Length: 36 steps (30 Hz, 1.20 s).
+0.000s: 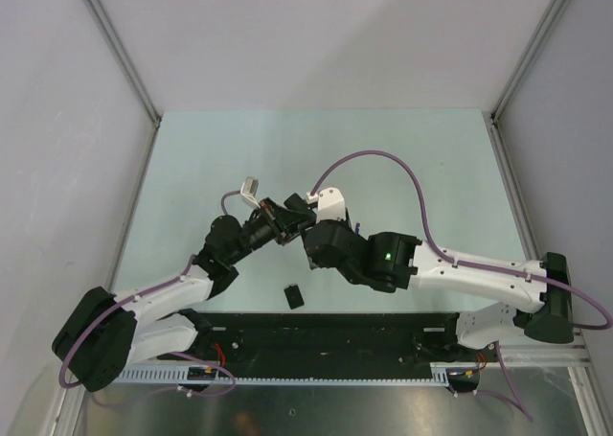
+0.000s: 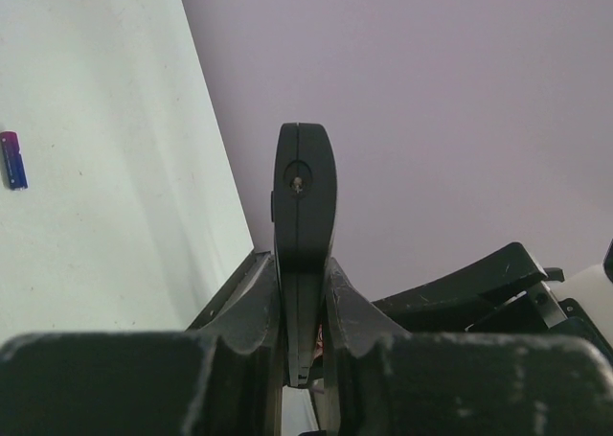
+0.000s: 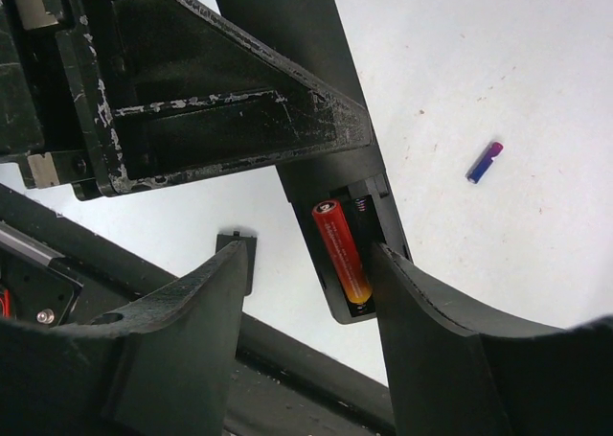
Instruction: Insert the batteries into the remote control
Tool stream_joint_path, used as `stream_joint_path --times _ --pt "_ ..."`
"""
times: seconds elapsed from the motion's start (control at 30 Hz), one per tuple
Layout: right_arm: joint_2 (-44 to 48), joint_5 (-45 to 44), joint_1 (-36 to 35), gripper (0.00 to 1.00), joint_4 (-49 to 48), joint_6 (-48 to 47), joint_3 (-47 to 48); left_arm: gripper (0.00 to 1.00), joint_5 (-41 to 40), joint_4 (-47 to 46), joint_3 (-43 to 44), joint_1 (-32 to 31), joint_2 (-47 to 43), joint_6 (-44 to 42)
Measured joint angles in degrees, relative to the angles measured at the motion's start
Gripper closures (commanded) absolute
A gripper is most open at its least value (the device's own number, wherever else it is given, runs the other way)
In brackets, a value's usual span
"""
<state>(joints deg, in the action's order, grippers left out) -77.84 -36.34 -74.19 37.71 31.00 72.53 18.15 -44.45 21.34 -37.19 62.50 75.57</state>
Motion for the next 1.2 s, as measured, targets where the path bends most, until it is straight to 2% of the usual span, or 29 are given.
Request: stream_joint_path --times 0.63,1.2 --pt "-0.28 -0.28 0.92 0.36 0.72 -2.71 1.75 1.0 0.0 -1.25 0.11 0.09 0.02 0.52" --pt "-0.15 -0.94 4.68 0.36 0.7 -5.7 3.69 1.0 2.03 -1.53 0.11 0.11 0.66 1.01"
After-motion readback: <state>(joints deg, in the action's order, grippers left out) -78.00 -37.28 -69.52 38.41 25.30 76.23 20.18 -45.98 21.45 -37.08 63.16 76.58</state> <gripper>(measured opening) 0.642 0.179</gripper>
